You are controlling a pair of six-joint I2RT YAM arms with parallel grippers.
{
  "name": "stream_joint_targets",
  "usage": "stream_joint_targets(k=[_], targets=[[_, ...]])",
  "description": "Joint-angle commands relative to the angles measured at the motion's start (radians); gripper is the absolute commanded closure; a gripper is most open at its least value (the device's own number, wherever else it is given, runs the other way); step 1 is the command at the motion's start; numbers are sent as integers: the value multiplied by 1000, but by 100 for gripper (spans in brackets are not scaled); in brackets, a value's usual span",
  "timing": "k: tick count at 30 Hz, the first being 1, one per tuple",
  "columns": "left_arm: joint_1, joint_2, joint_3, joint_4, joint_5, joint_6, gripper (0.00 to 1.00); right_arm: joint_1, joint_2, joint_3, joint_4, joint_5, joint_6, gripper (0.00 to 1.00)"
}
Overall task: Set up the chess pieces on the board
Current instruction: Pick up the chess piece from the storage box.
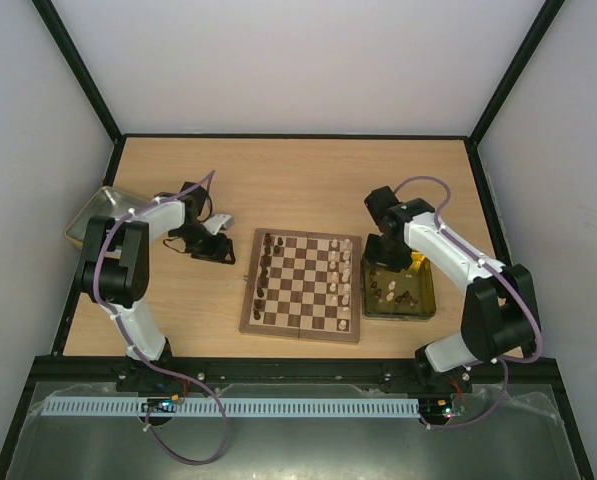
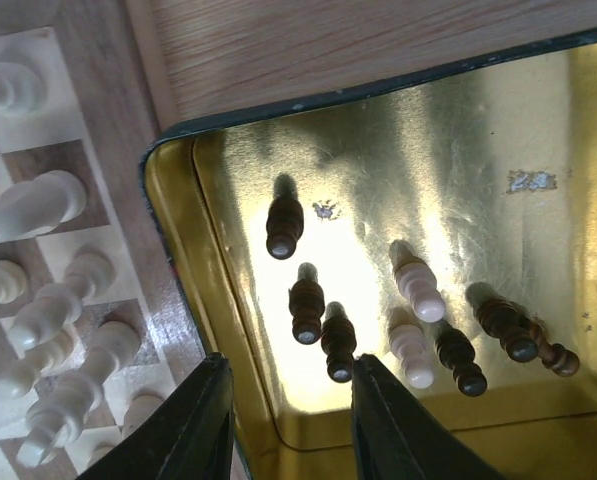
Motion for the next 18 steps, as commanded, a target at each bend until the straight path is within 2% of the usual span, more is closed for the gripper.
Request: stream_joint_targets(k=[1,10,18], targets=[[-8,18,5,-18,-10,-3,38,-31,-14,-57,94,-34,11,69],[-8,8,0,-17,-17,-2,37,-57,41,-91,165,-63,12,71],[-8,8,0,-15,-18,-5,36,-80,83,-129,206,-62,3,76]])
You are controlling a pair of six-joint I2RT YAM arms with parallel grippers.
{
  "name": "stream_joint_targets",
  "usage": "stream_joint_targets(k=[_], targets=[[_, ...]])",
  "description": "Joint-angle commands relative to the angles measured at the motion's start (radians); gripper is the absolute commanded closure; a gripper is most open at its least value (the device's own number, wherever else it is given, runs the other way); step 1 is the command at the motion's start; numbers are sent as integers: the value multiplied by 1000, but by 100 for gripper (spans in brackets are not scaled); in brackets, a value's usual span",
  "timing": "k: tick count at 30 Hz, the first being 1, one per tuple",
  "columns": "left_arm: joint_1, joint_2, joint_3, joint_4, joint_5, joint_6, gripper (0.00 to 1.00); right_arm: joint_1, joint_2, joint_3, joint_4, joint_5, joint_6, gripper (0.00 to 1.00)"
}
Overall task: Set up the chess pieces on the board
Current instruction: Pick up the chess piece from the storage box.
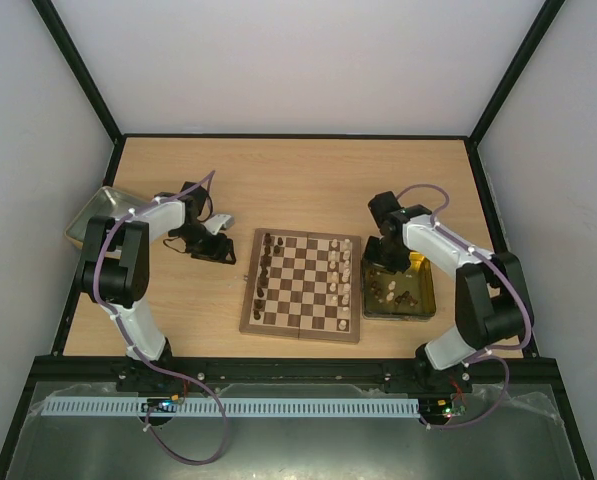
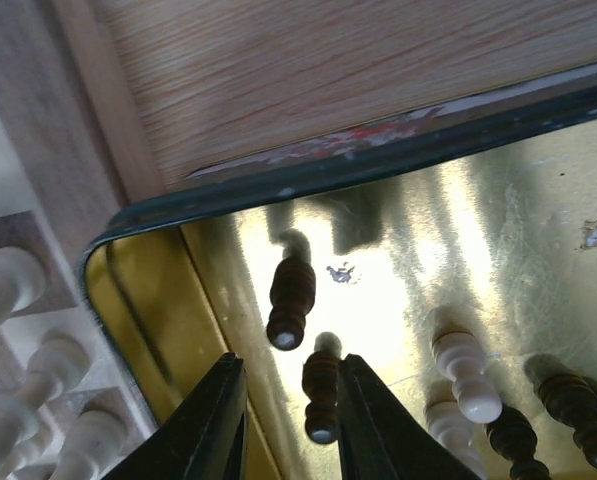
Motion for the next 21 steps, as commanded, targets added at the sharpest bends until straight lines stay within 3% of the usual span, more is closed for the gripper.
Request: stream_joint_targets(k=[1,18,21], targets=[[-4,9,0,-14,-19,-4,36,-19,27,-34,29,10,-2,77],[-17,24,8,-17,-22,-6,35,-29,77,-34,56,2,-28,79],[-20,23,9,-16,-24,-6,35,-29,89,-32,60,5,-32,84]])
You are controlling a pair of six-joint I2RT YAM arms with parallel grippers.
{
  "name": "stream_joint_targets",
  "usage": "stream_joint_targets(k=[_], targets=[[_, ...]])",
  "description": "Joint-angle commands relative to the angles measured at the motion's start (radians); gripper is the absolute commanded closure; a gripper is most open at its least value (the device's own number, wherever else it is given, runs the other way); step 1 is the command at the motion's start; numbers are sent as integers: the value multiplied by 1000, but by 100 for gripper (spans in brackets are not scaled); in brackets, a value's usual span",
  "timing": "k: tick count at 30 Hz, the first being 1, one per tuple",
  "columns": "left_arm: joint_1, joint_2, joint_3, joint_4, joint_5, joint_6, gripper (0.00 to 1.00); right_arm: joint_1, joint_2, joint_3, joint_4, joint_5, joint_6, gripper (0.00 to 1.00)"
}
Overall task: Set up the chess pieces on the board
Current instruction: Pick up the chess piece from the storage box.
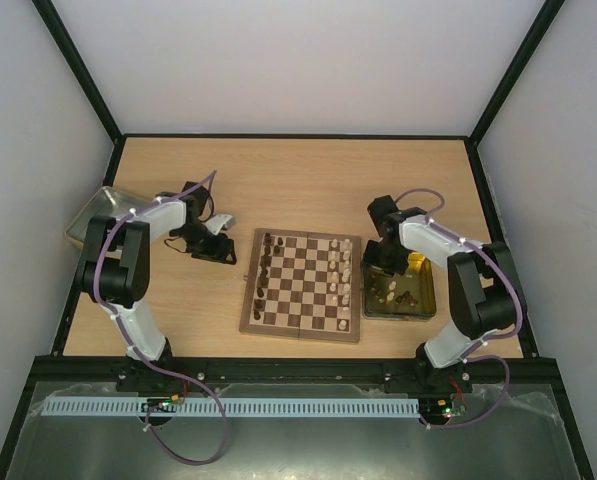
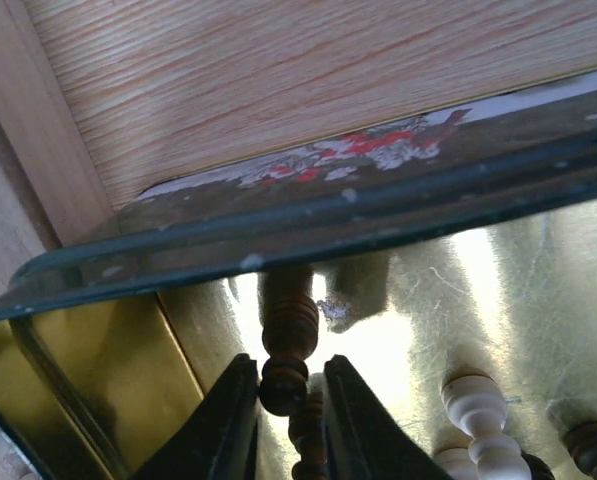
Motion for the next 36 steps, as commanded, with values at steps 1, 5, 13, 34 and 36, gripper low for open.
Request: stream_joint_targets(k=[1,5,13,34,36], targets=[[-7,22,5,-13,-18,-4,35,-6,21,5,1,24,-15,87],[-8,24,3,-12,-21,-4,35,-6,12,18,-13,43,-17,93],[-8,32,7,-10,-21,-1,34,-5,-45,123,-162,104,-53,95],[-24,59,24,-15,-32,-5,32,461,335,795,-412,94,-91,95],[-25,62,25,-15,-34,-5,31,474,378,823,-403,77,-104,95]])
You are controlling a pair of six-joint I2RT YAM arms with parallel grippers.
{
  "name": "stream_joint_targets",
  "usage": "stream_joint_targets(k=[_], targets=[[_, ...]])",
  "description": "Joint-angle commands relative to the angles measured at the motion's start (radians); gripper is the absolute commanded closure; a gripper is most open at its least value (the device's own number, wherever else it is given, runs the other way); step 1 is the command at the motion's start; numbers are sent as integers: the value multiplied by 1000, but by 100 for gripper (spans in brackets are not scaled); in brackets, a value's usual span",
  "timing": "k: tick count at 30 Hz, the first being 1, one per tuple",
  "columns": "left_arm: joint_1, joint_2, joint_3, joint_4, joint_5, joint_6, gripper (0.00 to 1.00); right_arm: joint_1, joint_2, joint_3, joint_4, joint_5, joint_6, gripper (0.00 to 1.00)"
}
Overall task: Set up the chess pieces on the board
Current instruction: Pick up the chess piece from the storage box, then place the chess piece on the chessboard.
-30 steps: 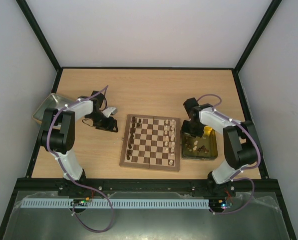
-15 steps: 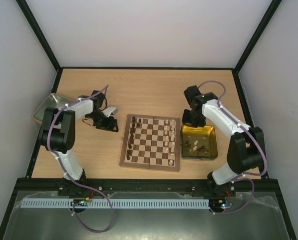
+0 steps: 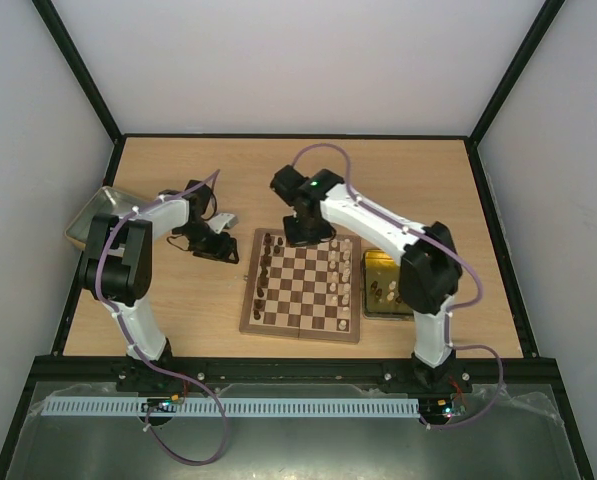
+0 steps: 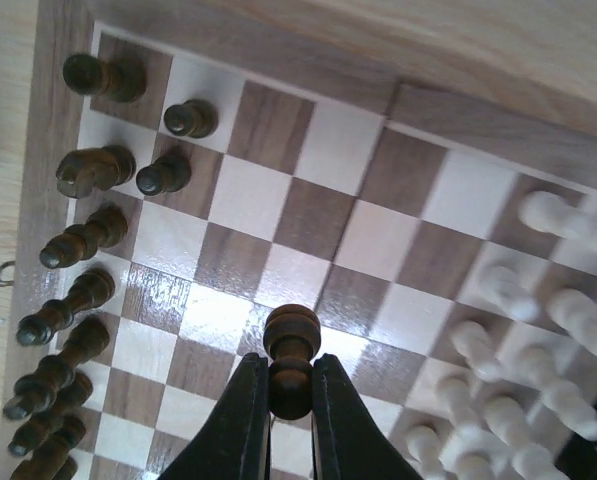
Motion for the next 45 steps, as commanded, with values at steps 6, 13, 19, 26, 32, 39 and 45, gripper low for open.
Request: stream_joint_targets(k=[6,13,19,26,32,39,45], targets=[[-8,39,-8,0,-32,-7,31,42,169,122,-49,-28,-60,96],[-8,33,-13,4,-34,-9,28,60,214,161,-45,-42,-67,96],[-8,36,-12,3,-34,-9,27,70,230,173,-39,-53,-72,95],[-8,34,-11,4,-38,-8,27,76,261,193,-33,-77,-74,95],[-8,34,-13,4,-42,-7,26,87,289,208,-30,-103,-75,94],[-8,34,-12,4,-44,-8,25,89,318,225,-26,-117,-73,94],[-8,35,-11,4,-42,-7,25,94,335,246,-27,-125,-69,94]])
